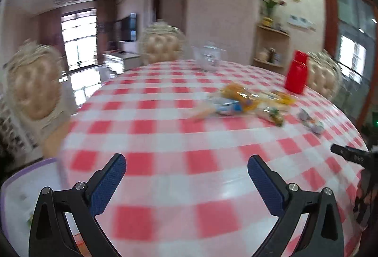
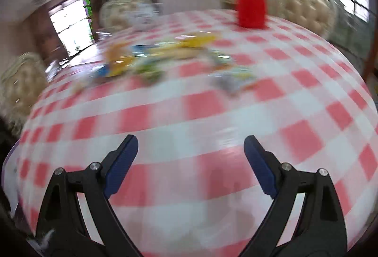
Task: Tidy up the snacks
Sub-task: 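Grasp a yellow-white biscuit packet with the right gripper while the left grasps another pea packet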
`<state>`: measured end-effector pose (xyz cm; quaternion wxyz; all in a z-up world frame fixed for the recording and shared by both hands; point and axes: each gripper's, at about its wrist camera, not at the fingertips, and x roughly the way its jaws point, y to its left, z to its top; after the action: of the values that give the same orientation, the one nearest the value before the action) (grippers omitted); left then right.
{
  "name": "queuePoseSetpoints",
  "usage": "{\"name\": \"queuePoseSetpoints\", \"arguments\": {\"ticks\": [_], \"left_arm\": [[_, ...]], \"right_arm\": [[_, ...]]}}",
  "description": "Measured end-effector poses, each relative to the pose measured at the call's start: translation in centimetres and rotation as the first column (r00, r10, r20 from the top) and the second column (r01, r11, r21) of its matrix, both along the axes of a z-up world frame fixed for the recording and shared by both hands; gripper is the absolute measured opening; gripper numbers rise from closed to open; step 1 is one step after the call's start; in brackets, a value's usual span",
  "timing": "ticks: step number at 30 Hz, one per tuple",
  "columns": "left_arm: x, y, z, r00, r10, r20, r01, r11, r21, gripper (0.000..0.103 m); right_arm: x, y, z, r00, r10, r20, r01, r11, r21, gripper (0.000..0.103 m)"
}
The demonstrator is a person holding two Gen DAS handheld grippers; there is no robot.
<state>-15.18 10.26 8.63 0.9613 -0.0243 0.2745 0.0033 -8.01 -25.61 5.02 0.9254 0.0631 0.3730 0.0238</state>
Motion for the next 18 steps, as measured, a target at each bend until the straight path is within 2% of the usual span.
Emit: {"name": "queuePoseSetpoints", "arguments": {"ticks": [3, 6, 12, 15, 18], "left_arm": [[3.4, -3.4, -0.5, 0.996, -0.085, -0.038, 0.084, 0.996, -0.016, 0.103], [6.8, -6.8, -1.4, 0.982, -0.165, -0.095, 0.159, 0.985, -0.067, 0.103], [11.9, -11.2, -4.0, 0.949, -0.241, -0.203, 0.219, 0.968, -0.126, 0.103], [14.2, -13.2, -4.9, 0.934, -0.271, -0.232, 0.244, 0.960, -0.138, 0.103], [15.4, -14.2, -5.1, 0.929, -0.277, -0.243, 0.245, 0.957, -0.154, 0.103]], "right_arm": [[3.0, -3.1, -0.7, 0.998, -0.002, -0.059, 0.000, 1.000, -0.027, 0.092], [6.1, -4.2, -1.4, 0.996, 0.014, -0.088, -0.023, 0.995, -0.101, 0.092], [9.3, -5.9, -1.7, 0.993, 0.102, -0.067, -0.106, 0.993, -0.060, 0.092], [11.4, -5.6, -2.0, 0.984, 0.157, -0.079, -0.164, 0.982, -0.094, 0.092], [13.5, -4.7, -2.6, 0.971, 0.213, -0.110, -0.228, 0.962, -0.149, 0.092]]}}
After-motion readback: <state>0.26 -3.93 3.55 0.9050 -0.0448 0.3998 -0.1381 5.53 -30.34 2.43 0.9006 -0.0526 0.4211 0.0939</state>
